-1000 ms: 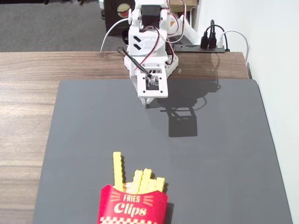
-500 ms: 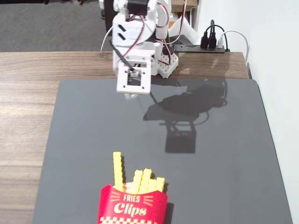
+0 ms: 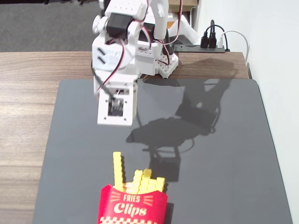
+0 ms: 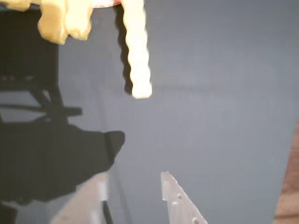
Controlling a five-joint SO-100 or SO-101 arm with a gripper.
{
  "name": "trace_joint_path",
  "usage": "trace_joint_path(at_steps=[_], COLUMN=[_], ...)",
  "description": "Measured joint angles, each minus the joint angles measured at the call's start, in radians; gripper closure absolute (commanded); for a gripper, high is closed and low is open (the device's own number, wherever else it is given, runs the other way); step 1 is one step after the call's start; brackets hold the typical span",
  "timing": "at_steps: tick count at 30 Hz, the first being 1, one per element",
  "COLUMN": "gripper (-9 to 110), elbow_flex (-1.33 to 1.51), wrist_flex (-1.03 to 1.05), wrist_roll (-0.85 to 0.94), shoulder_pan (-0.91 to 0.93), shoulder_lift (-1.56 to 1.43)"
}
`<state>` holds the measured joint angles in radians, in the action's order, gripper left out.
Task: Grab a fry
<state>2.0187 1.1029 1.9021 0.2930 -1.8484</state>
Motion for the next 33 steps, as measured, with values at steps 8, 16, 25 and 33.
trace_joint_path(at_steps=[8, 16, 25, 33], gripper=[78, 78, 81, 98], elbow_flex=[-0.216, -0.308, -0.4, -0.448], wrist_flex=[-0.032, -0.075, -0.091, -0.092], wrist_roll=[0.006, 0.023, 0.0, -0.038], shoulder_pan=[0.009, 0.025, -0.009, -0.044], shoulder_lift=[0.255, 0.414, 0.545, 0.586])
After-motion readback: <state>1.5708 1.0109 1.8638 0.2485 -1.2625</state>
